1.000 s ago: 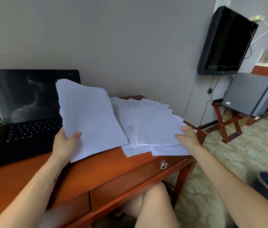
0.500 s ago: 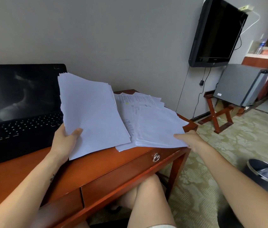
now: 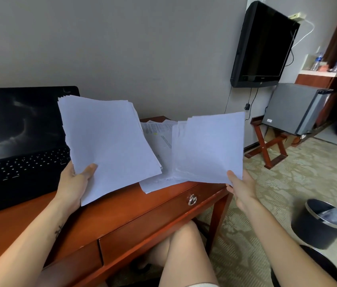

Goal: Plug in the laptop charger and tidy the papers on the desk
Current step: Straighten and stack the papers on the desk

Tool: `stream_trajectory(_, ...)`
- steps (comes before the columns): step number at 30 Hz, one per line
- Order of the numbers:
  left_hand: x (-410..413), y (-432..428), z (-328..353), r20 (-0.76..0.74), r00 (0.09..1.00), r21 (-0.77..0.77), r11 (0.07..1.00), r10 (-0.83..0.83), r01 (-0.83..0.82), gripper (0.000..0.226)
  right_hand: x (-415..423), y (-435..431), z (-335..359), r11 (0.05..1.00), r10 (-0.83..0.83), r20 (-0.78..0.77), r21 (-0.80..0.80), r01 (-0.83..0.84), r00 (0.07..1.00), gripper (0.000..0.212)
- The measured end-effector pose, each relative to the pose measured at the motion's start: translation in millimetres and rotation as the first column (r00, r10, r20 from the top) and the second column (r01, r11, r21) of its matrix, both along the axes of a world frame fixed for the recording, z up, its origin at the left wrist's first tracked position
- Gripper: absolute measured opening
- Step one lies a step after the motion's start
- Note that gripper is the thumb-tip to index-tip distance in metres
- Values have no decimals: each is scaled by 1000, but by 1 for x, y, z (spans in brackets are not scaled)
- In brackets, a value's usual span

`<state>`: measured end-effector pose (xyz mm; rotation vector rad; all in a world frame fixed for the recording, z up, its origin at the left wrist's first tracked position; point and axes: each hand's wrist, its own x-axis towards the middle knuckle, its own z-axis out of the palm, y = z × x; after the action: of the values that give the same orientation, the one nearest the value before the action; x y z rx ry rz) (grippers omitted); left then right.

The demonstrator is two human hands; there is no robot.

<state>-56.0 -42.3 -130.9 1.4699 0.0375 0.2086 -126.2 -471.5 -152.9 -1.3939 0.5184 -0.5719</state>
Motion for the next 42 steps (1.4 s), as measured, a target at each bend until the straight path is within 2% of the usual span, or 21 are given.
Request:
stream_trajectory(4,0,3,-1,-33,999,19,999,-37,38,35,-3,17,-4,989,-55,58,144,46,997,11)
stream_trajectory(10,-6,0,-1,-82,986,45,988,-146,150,36,5,53,3,987,15,94,156,-30,995,17)
stream_trajectory(14,-8,0,-2,-120,969,103,968,-216,229,35,16,89,8,997,72,110,22,-75,991,14)
stream_trajectory(16,-9,1,0,-132,960,122,957,-247,263,31,22,105,6,989,95,101,-120,-82,990,12)
stream_trajectory(19,-10,2,0,-138,953,155,945,-269,289,25,29,126,6,925,164,-13,-346,-158,986,15)
stream_trajectory(22,-12,0,3,-123,968,202,949,-220,242,25,37,139,2,837,220,-46,-504,-213,974,19)
stream_trajectory(26,-13,-2,3,-83,970,264,934,-227,241,29,44,148,0,733,266,-139,-614,-294,954,26)
stream_trajectory(31,-10,1,-2,-96,963,248,930,-254,270,34,46,155,1,706,392,-182,-568,-422,902,28)
stream_trajectory(34,-8,2,-4,-88,961,219,936,-263,276,33,47,155,3,712,394,-196,-554,-433,898,44)
stream_trajectory(36,-10,0,-4,-41,967,211,944,-251,254,34,48,157,8,718,383,-182,-558,-416,906,47)
stream_trajectory(38,-14,-3,-2,21,972,196,955,-233,225,34,48,158,14,758,397,-137,-508,-409,907,40)
stream_trajectory(40,-17,-3,2,74,978,155,971,-193,180,33,49,159,24,809,426,-102,-402,-429,899,25)
stream_trajectory(42,-18,-2,10,131,980,121,984,-149,134,33,54,159,37,843,460,-46,-292,-452,887,20)
